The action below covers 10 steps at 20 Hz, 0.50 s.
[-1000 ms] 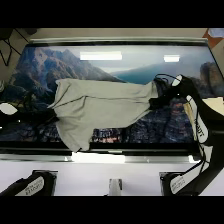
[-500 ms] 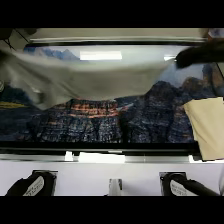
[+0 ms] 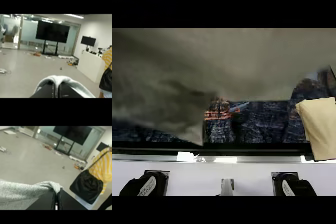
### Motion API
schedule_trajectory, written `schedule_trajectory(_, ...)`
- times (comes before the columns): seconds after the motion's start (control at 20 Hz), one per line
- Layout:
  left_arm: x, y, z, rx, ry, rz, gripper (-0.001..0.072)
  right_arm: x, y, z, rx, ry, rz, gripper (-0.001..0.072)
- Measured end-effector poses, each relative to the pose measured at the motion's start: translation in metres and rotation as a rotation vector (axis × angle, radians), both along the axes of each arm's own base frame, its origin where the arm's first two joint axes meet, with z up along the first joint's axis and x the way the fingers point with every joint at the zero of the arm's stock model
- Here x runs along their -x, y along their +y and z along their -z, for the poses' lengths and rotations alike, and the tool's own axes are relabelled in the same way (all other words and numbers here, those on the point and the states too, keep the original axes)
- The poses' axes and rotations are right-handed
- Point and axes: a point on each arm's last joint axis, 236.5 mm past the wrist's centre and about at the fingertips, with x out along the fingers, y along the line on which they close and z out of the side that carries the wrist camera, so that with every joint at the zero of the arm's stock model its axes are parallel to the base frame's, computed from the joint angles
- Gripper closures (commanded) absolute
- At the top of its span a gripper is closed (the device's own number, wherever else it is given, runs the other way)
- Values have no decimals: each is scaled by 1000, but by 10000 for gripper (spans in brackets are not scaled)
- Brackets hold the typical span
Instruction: Fold the shirts.
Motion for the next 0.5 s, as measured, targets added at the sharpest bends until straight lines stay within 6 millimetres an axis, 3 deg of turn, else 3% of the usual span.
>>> schedule_trajectory(0.15,6,-5,12,-23,51,7,674,4,-6,10,4,43,28,684)
schedule_trajectory(0.3,0,-4,22,-27,94,8,674,-3,-15,19,17,85,64,684)
schedule_trajectory(0.4,-15,2,35,-28,152,-5,674,-23,-19,37,30,163,78,684)
schedule_trajectory(0.5,-46,10,64,-33,272,-12,673,-54,-24,65,43,281,89,683)
